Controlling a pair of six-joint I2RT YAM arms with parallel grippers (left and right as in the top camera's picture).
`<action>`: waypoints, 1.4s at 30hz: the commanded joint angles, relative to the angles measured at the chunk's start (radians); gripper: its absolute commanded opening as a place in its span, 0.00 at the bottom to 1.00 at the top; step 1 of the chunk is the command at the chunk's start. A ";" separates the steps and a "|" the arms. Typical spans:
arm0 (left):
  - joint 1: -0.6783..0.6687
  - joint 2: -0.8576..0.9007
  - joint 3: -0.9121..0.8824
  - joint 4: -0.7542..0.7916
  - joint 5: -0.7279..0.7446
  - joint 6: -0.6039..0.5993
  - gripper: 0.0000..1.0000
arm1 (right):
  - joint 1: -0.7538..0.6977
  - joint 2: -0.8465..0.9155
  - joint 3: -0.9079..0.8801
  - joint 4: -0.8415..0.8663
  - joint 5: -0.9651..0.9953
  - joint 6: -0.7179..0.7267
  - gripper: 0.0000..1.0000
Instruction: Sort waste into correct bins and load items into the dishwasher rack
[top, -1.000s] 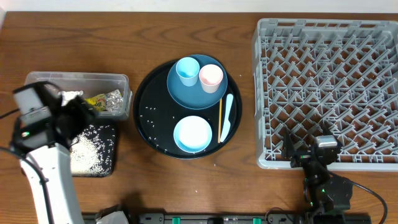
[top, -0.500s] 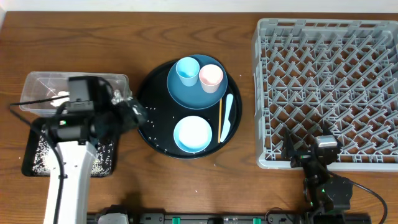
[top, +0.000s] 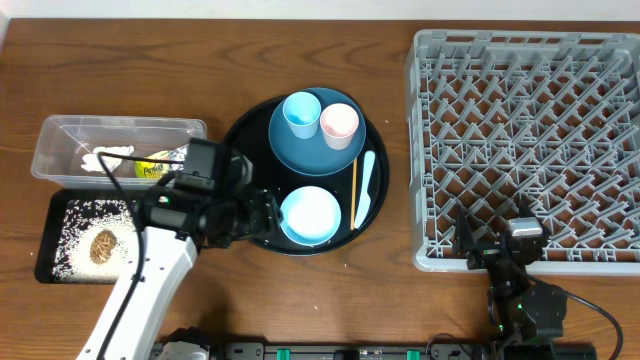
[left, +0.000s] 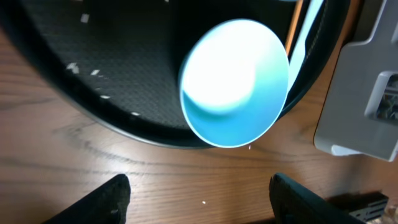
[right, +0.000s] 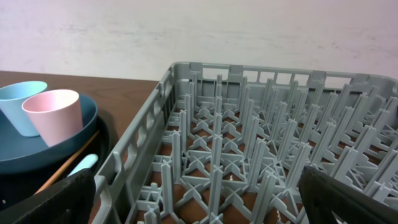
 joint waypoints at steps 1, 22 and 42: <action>-0.042 0.010 -0.053 0.054 0.009 -0.025 0.73 | 0.005 0.000 -0.001 -0.005 0.003 -0.008 0.99; -0.076 0.079 -0.112 0.151 -0.074 -0.066 0.98 | 0.005 0.000 -0.001 -0.005 0.003 -0.008 0.99; 0.600 -0.322 -0.016 -0.210 -0.619 -0.079 0.98 | 0.005 0.000 -0.001 -0.005 0.003 -0.008 0.99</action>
